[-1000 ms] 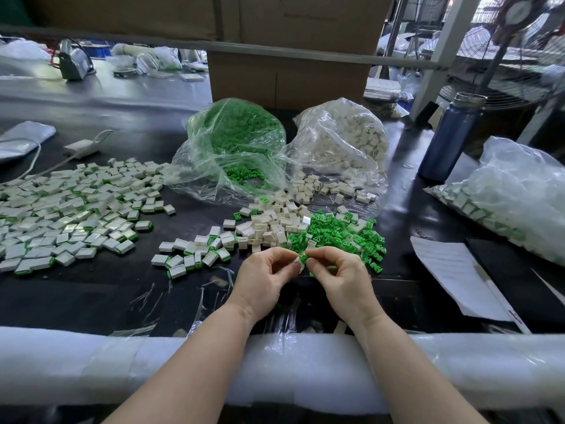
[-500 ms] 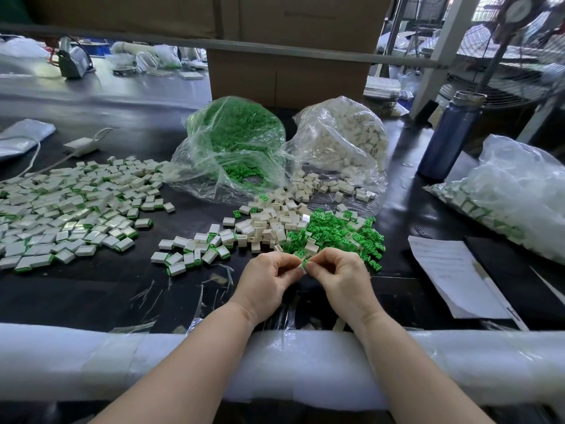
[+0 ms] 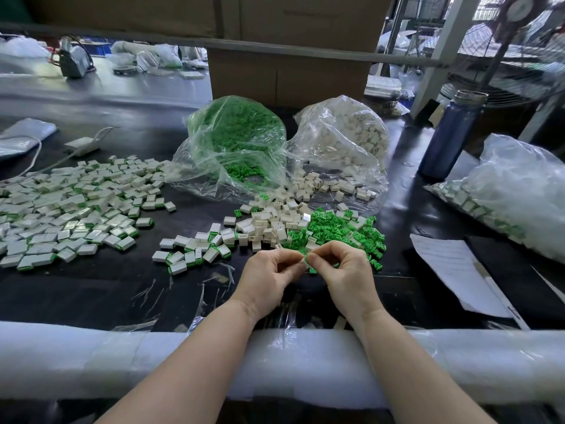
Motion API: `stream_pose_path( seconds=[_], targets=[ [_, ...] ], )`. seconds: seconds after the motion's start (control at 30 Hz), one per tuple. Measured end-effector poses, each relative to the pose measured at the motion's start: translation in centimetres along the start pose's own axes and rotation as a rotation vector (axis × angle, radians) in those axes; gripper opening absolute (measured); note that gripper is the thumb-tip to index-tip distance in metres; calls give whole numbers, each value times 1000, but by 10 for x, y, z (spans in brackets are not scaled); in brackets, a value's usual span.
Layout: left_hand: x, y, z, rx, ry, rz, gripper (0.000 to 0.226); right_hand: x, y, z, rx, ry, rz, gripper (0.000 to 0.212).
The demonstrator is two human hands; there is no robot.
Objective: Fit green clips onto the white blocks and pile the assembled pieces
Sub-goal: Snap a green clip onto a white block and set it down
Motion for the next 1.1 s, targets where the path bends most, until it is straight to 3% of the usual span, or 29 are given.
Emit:
stream_pose_path(
  seconds=[0.47, 0.77, 0.93, 1.1],
  targets=[
    [0, -1, 4, 61, -7, -175, 15, 0, 3, 1, 127, -122, -81, 26],
    [1, 3, 3, 20, -39, -136, 21, 2, 2, 1, 95, -55, 14, 16],
    [0, 1, 2, 84, 16, -212, 12, 3, 4, 0, 61, -49, 53, 12],
    [1, 1, 0, 114, 0, -217, 29, 2, 2, 0, 51, -62, -76, 12]
  ],
)
Point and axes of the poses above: each hand's wrist, its own z-axis away from the middle knuckle, its own x-axis out of the palm, y = z × x, the point moved 2 cm from there along -z, towards the middle knuckle, and after that the axes turned 3 degrees about -z, right-handed, at the moved point
